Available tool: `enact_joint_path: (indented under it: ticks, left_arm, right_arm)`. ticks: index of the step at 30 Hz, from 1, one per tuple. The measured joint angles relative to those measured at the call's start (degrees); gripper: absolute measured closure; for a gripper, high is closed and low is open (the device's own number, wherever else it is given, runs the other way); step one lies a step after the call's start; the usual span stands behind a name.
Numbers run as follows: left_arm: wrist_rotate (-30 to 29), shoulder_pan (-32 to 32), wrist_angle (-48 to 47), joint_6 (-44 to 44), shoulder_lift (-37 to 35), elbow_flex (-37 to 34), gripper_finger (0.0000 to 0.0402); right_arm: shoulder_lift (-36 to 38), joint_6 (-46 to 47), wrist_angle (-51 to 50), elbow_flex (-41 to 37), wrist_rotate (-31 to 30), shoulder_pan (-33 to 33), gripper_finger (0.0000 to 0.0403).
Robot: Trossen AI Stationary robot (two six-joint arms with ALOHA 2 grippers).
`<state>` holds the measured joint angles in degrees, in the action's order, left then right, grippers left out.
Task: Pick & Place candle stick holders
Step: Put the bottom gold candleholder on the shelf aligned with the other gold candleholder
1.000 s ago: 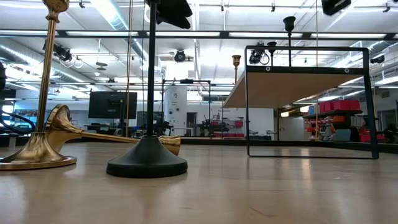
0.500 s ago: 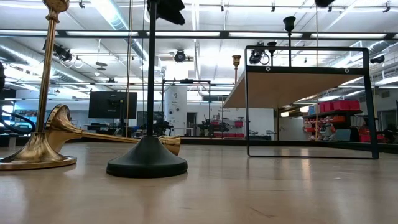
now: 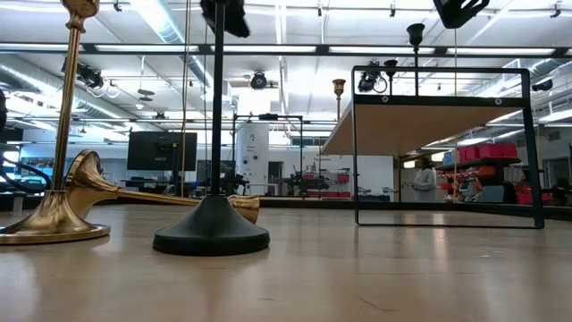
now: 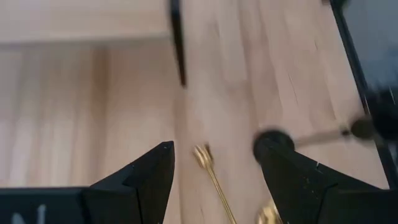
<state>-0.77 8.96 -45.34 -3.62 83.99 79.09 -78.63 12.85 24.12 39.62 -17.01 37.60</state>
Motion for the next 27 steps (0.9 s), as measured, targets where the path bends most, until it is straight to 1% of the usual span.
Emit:
enact_joint_path:
  ticks: [2, 5, 9, 12, 14, 17, 21, 24, 27]
  left_arm:
    - [0.31, 1.72, -1.58, 0.88, 0.01, -0.02, 0.0165]
    - [-0.06, 4.84, -1.24, 0.98, 0.01, 0.0, 0.0165]
    - [-3.86, 8.95, -1.07, -0.35, 0.01, -0.01, 0.0165]
    - [-5.21, 11.5, -1.35, -2.44, 0.01, -0.1, 0.0165]
    - [-7.65, 12.78, -1.66, -3.96, 0.01, -0.85, 0.0165]
    - [-13.87, 14.63, -5.25, -7.33, 0.0, -1.14, 0.0165]
    - [-18.57, 16.77, -13.94, -14.14, -0.03, -1.18, 0.0165]
    - [-23.37, 18.3, -19.1, -19.98, -0.03, -1.18, 0.0165]
    - [-24.35, 20.44, -22.47, -25.51, -0.03, -1.18, 0.0165]
  right_arm:
    - [0.13, 0.12, -0.57, 0.04, 0.04, 0.0, 0.0289]
    - [0.13, 0.2, -2.13, 0.07, 0.0, 0.0, 0.0289]
    - [0.13, 0.18, -2.29, 0.07, -0.03, 0.0, 0.0289]
    - [0.13, 0.18, -2.3, 0.07, -0.02, 0.0, 0.0289]
    - [0.13, 0.18, -2.34, 0.07, -0.02, 0.0, 0.0289]
    - [0.13, 0.18, -2.36, 0.07, -0.05, 0.0, 0.0289]
    - [0.13, 0.24, -2.36, 0.07, 0.04, 0.04, 0.0289]
    - [0.13, 0.21, -2.36, 0.07, 0.04, 0.04, 0.0289]
    - [0.13, 0.21, -2.38, 0.07, 0.06, 0.07, 0.0289]
